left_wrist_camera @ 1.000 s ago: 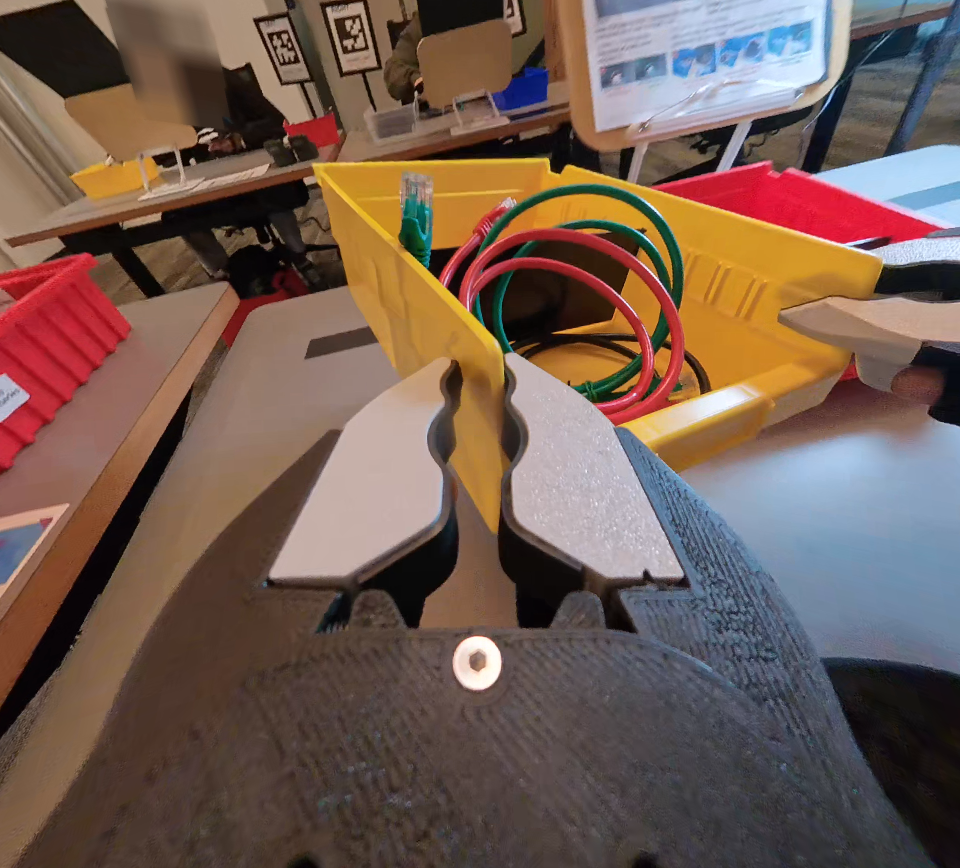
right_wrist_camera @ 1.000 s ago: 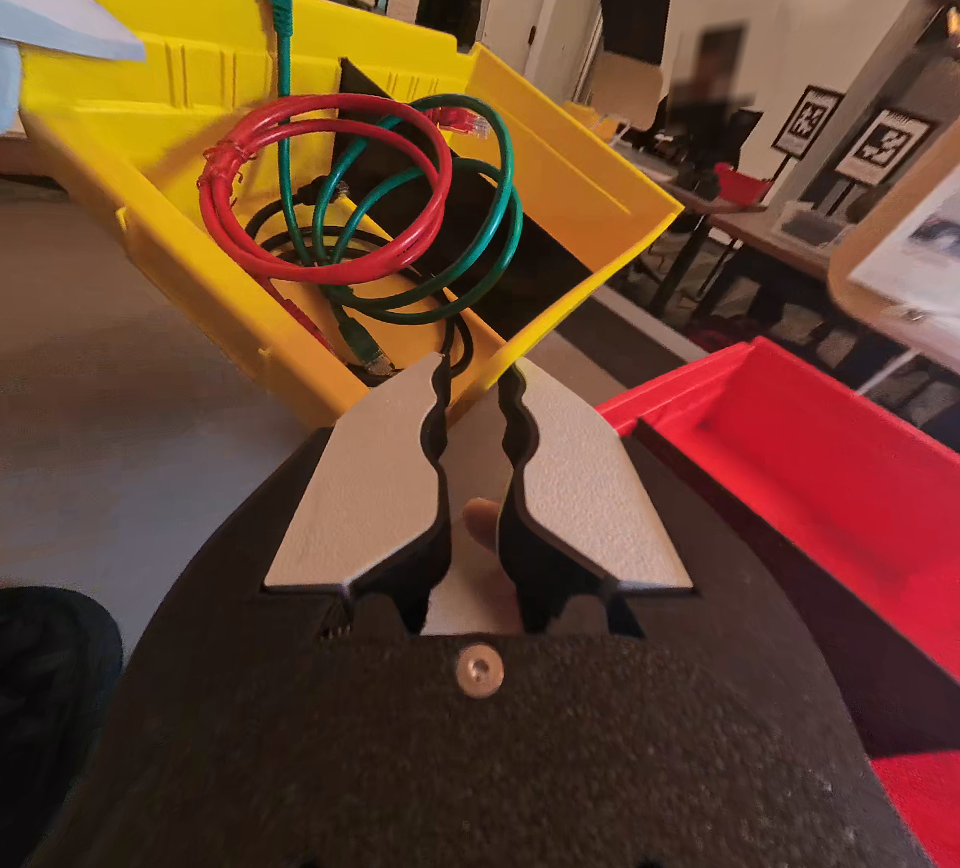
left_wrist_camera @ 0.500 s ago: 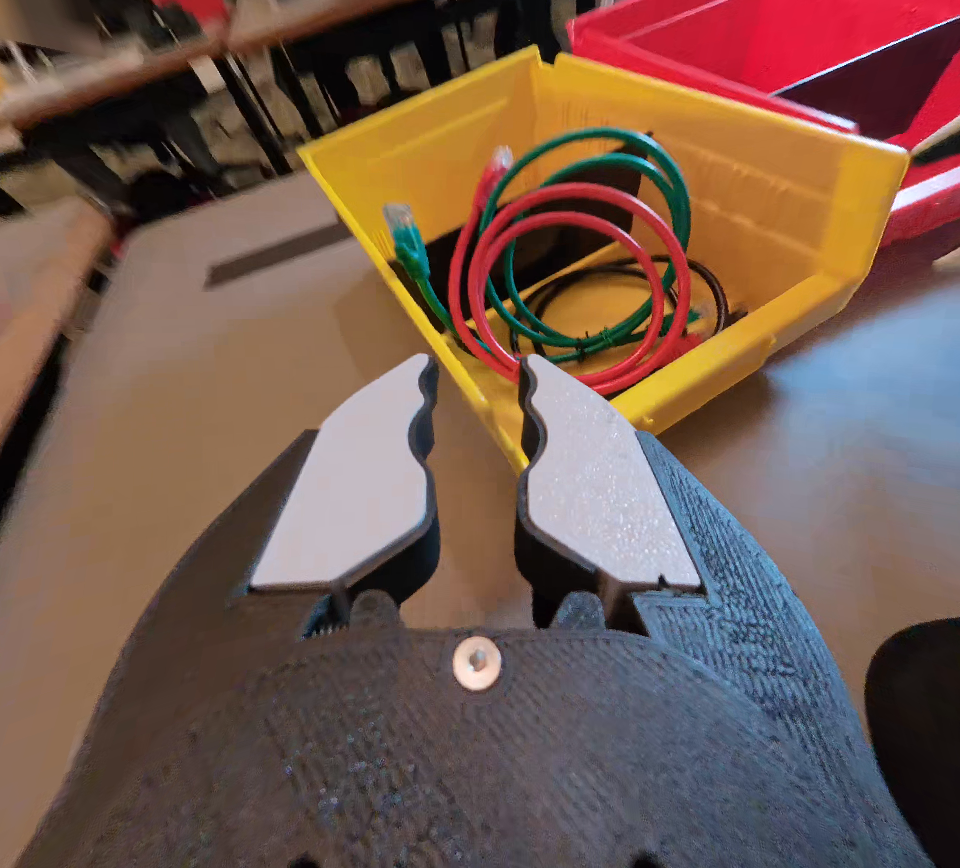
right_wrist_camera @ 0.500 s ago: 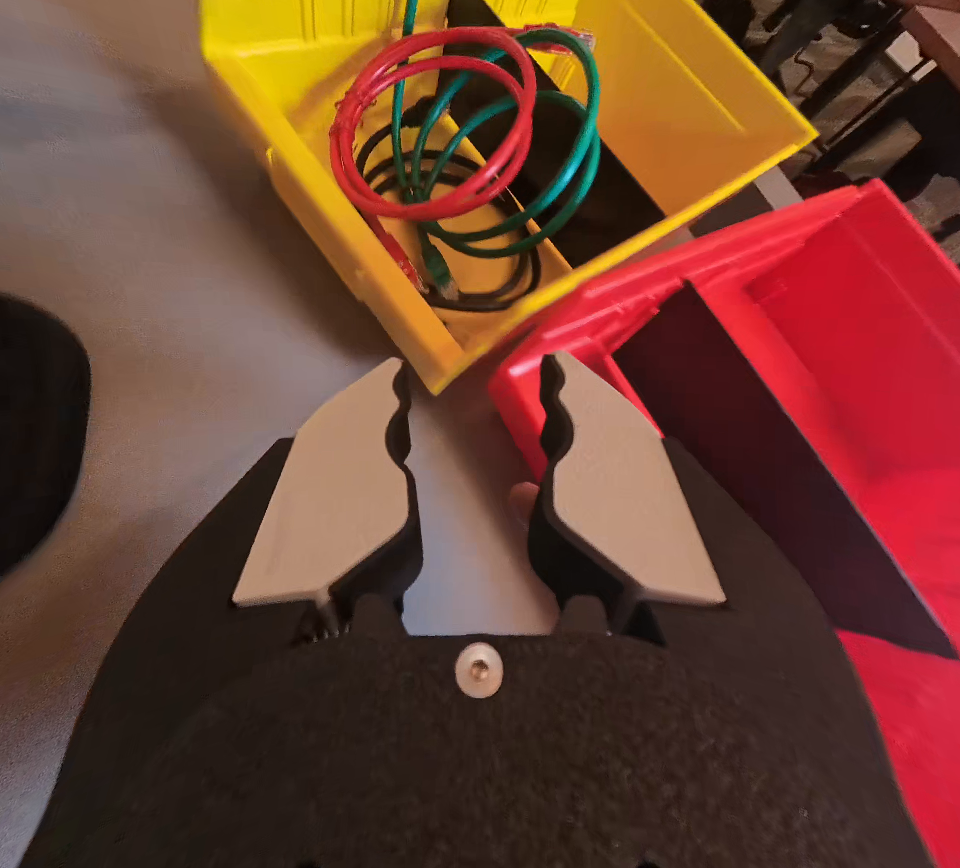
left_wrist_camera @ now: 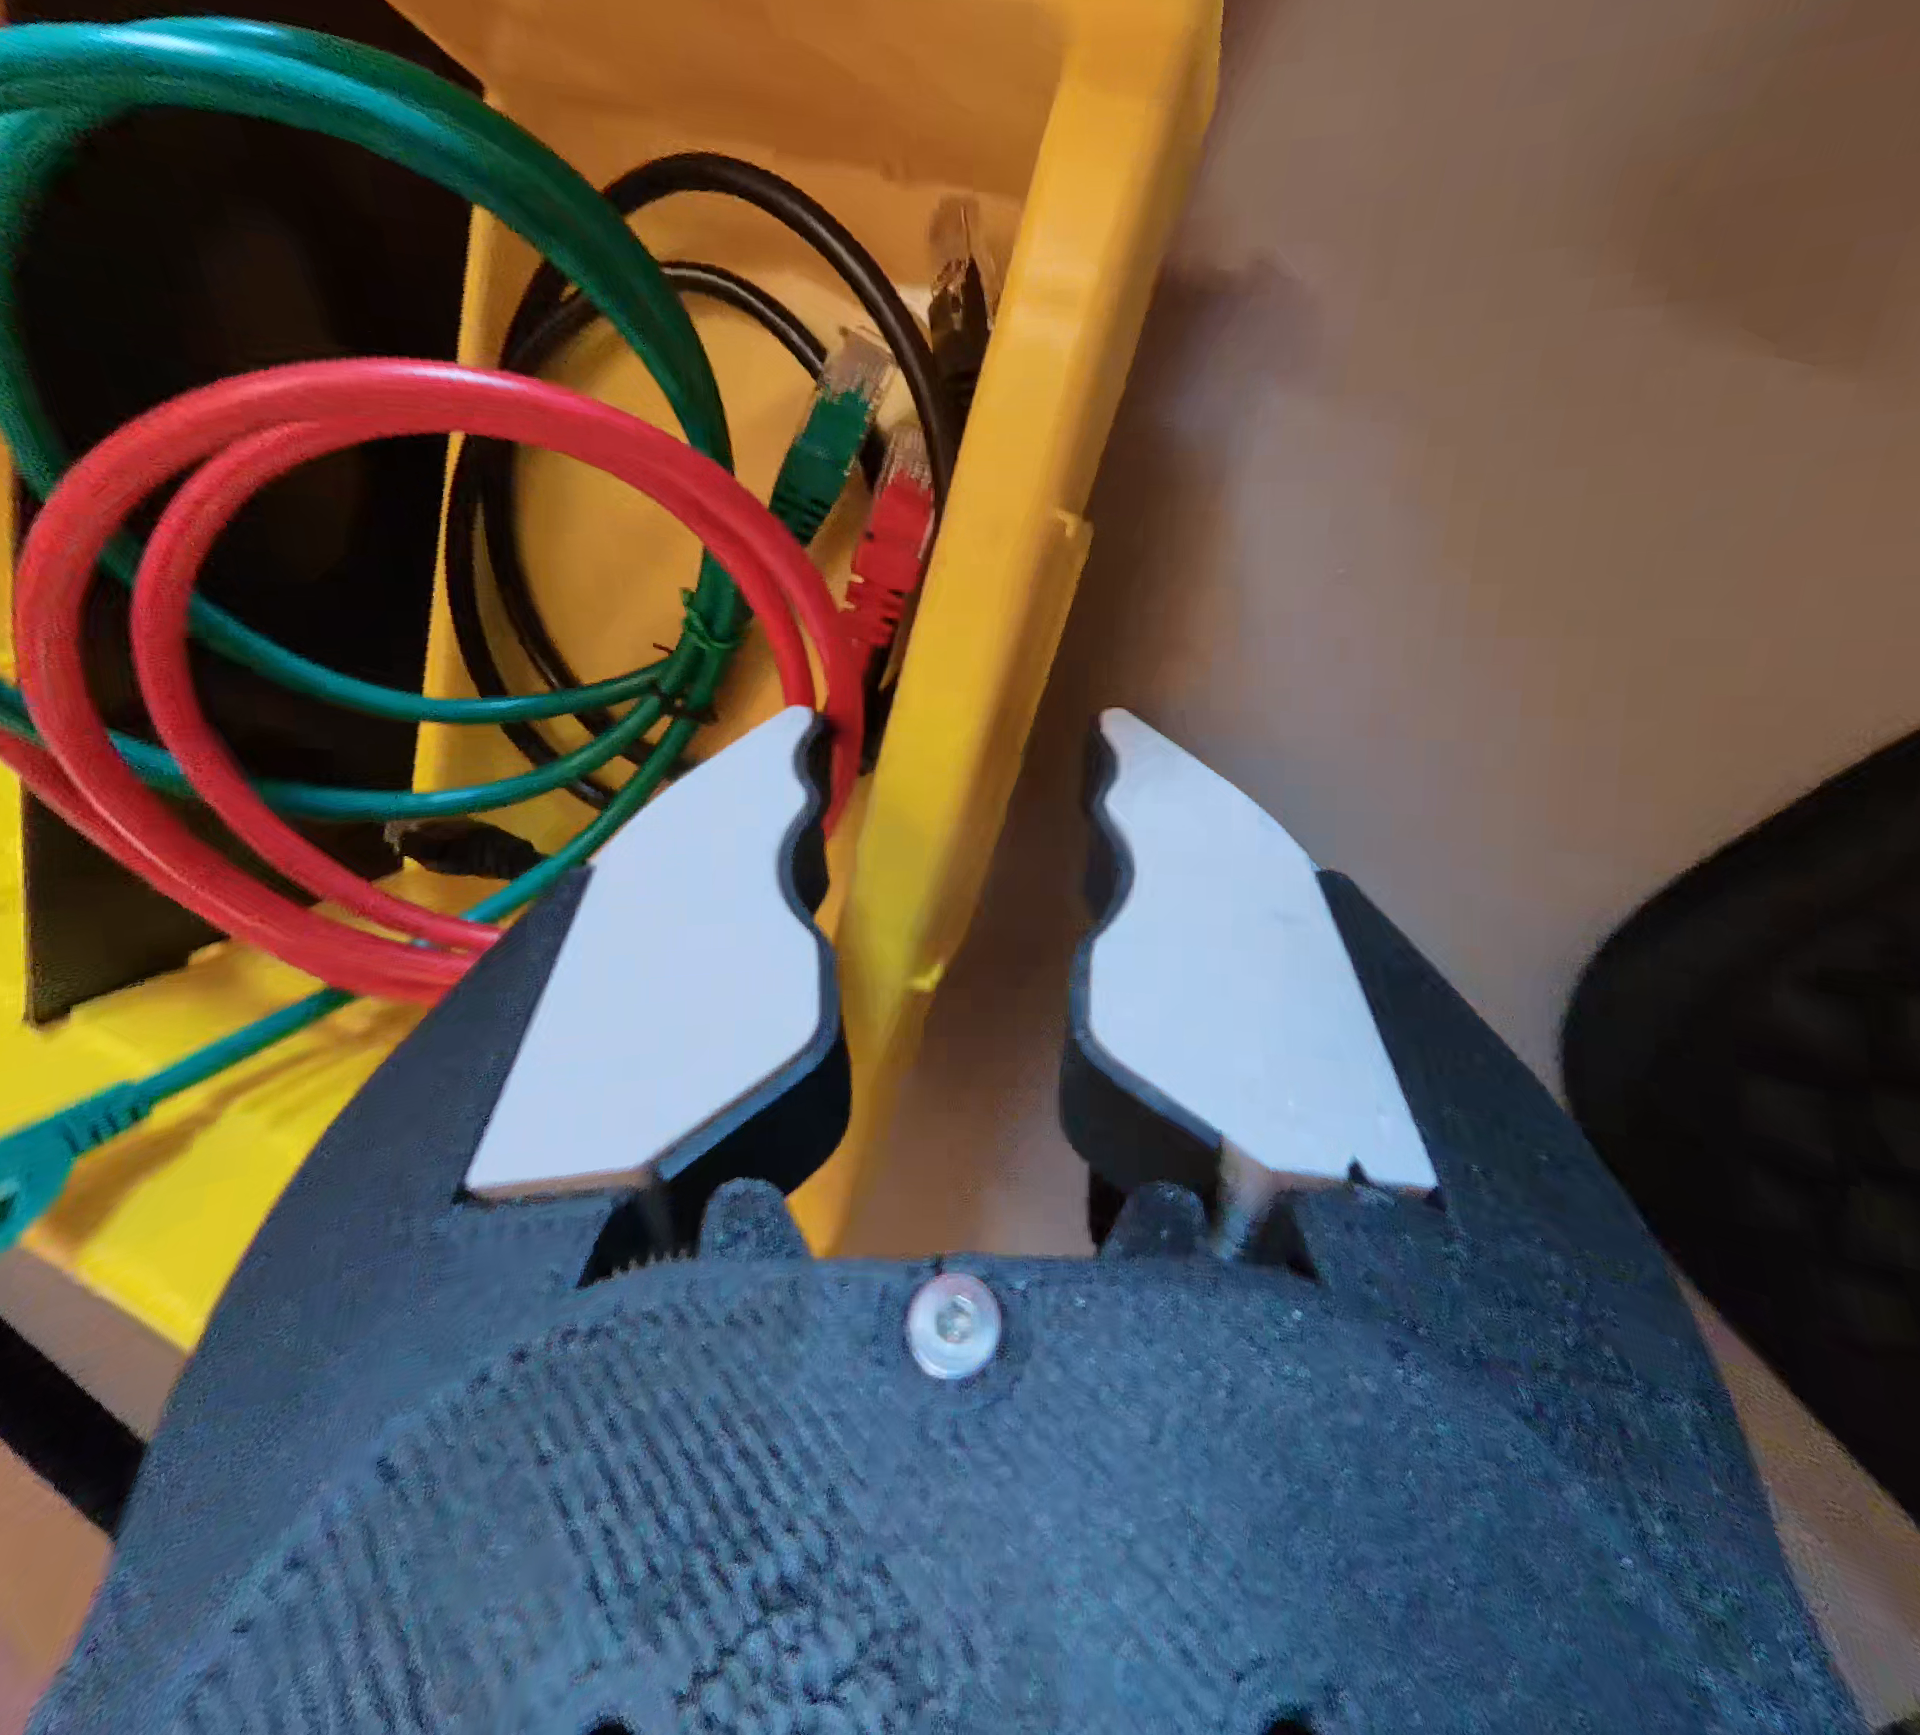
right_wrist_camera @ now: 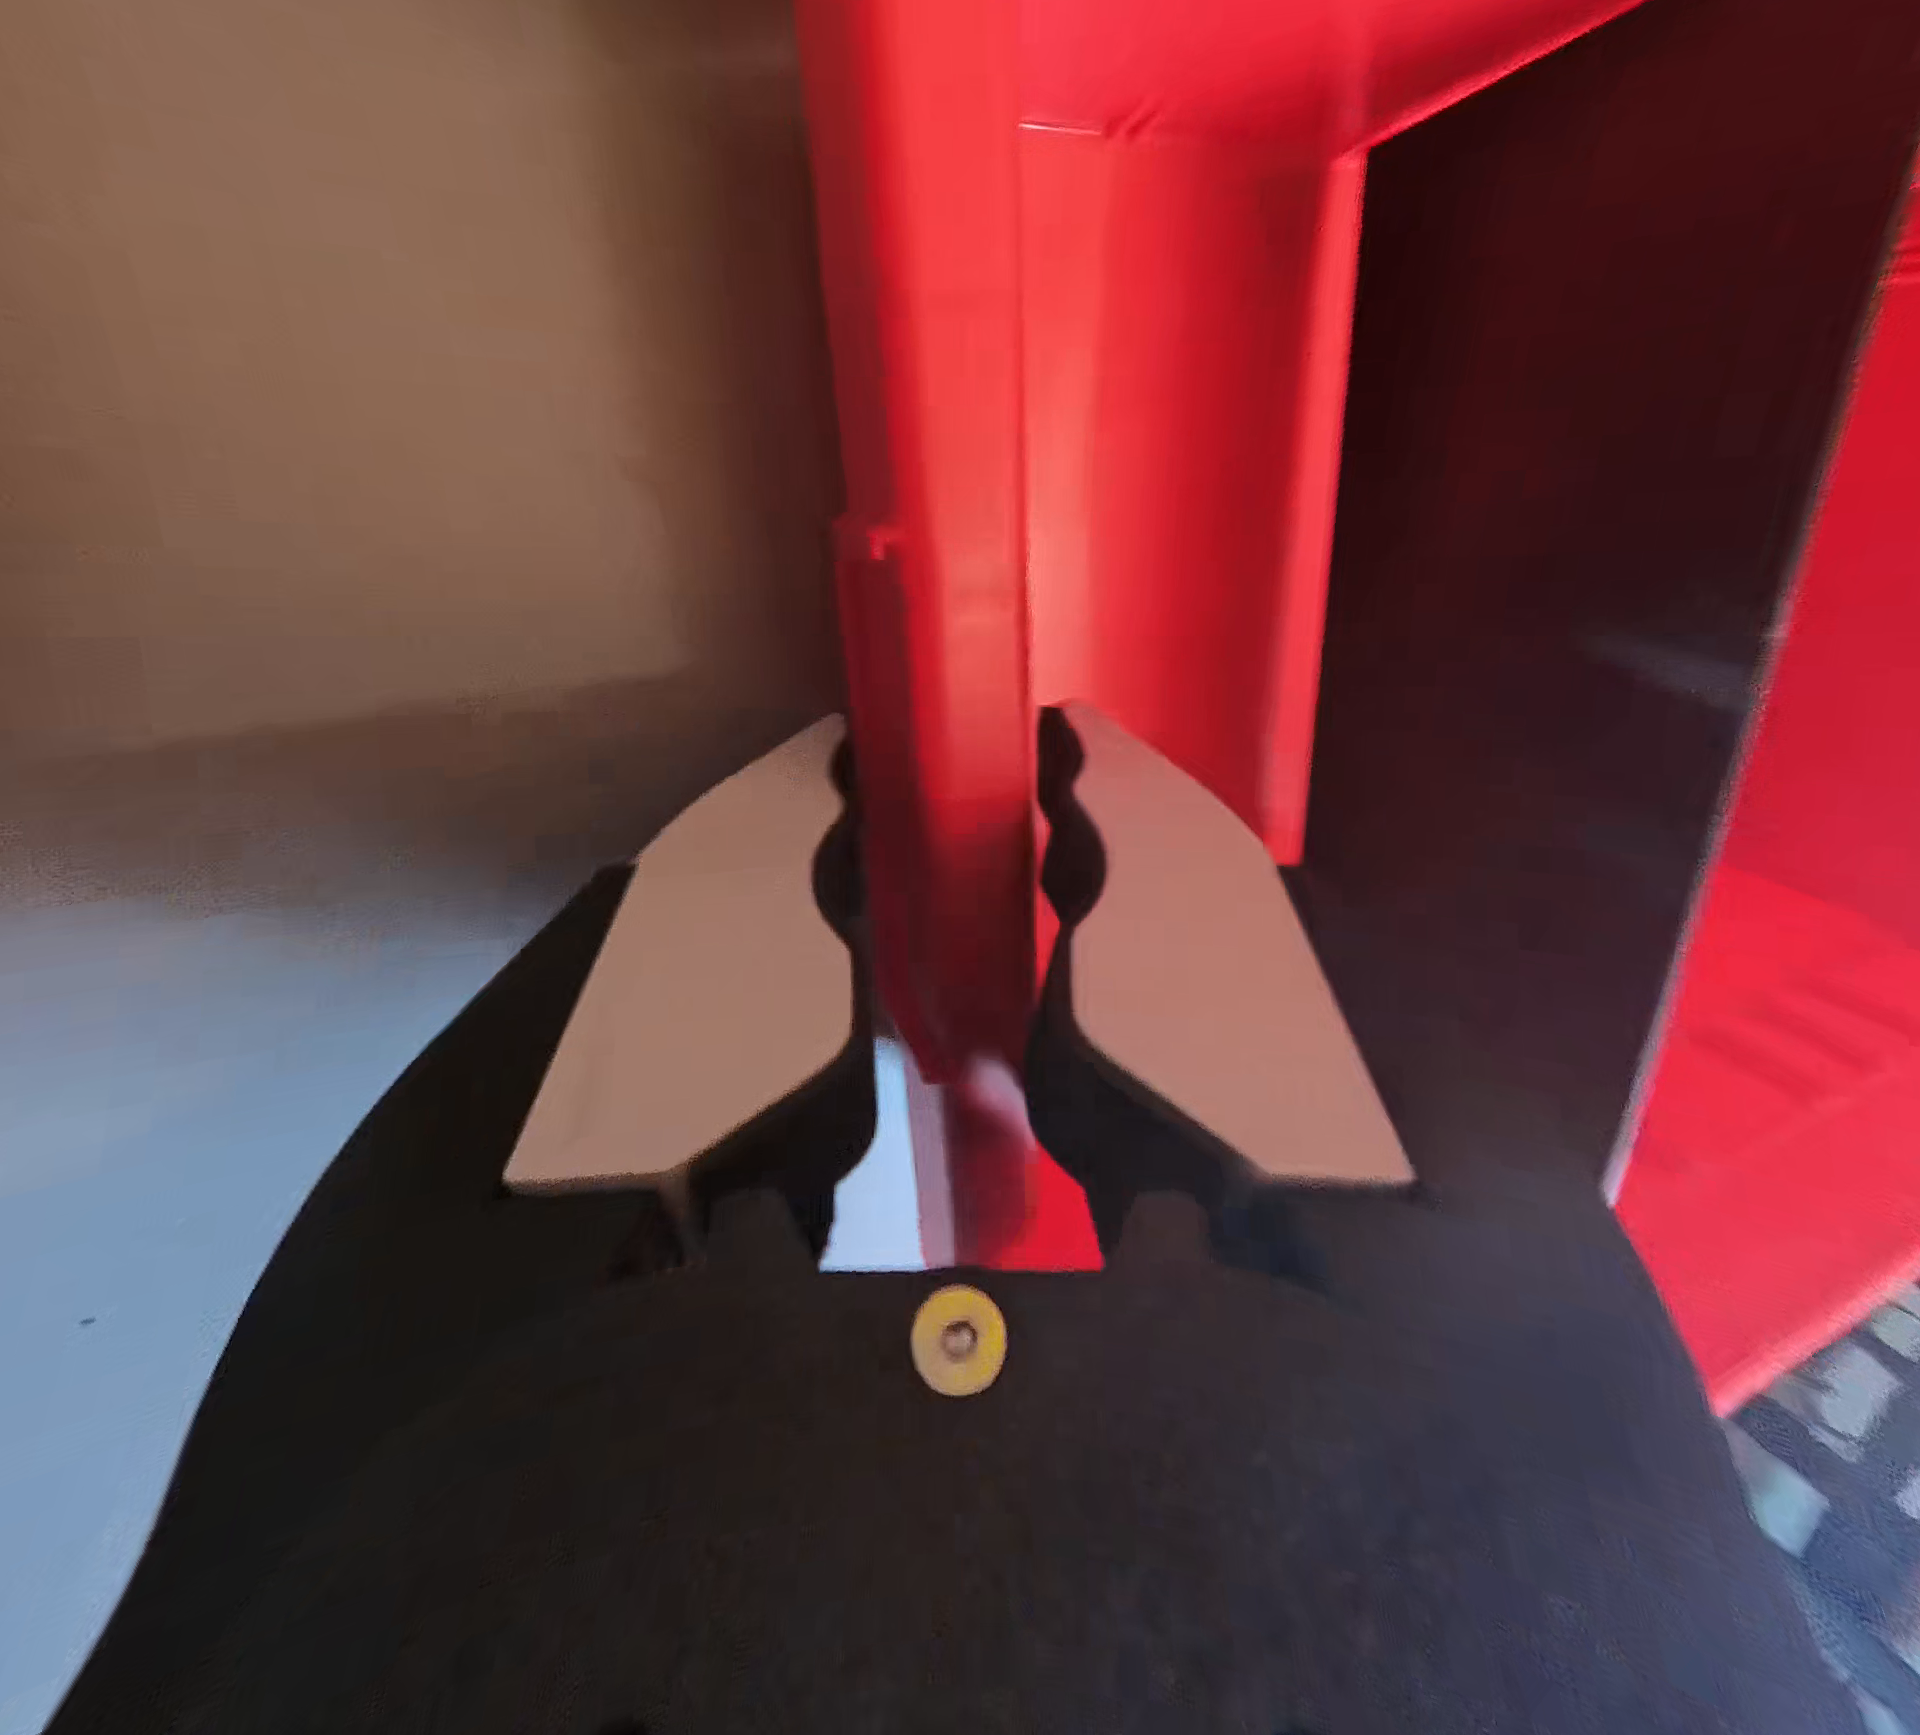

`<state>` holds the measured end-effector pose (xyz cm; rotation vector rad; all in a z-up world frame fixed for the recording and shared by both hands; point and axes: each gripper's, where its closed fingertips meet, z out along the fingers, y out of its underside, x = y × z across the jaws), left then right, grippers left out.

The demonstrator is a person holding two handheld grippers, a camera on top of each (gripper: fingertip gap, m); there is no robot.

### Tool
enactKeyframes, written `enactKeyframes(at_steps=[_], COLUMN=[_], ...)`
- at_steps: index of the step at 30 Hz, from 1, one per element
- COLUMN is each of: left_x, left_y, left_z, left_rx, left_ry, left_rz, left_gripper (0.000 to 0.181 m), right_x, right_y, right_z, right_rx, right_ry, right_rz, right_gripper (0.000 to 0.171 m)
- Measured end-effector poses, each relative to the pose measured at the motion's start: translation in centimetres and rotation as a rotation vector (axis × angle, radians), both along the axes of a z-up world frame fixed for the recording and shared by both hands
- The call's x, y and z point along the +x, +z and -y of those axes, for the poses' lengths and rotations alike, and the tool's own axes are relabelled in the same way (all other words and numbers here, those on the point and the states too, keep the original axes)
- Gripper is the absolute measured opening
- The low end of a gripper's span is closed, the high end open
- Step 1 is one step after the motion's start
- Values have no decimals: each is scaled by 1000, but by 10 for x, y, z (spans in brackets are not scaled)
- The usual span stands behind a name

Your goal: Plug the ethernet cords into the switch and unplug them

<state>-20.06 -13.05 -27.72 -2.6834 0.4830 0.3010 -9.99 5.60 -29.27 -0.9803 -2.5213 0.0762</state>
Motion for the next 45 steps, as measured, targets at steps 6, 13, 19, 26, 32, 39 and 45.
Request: enactKeyframes(at_steps=[6, 13, 19, 26, 32, 39, 45], left_x=[-4, -2, -6, -21, -22, -107, -172], left_y=[-5, -4, -4, -2, 69, 149, 109], left_z=[-6, -3, -10, -29, -39, -66, -109], left_rx=[21, 82, 85, 107, 436, 493, 140], left_ry=[-46, -32, -17, 31, 107, 267, 303], left_rz=[-74, -137, -141, -88, 147, 102, 87], left_gripper=[30, 31, 31, 34, 36, 37, 40], right_x=[40, 119, 149, 147, 124, 107, 98], right_y=[8, 8, 9, 12, 75, 141, 119], right_z=[-2, -48, -112, -187, -132, -47, -28], right_rx=[-51, 70, 129, 214, -197, -645, -699], right_ry=[-68, -218, -298, -350, -446, -423, -385], right_rz=[-114, -182, -169, -168, -524, -928, -974], right_gripper=[31, 31, 31, 38, 50, 48, 45])
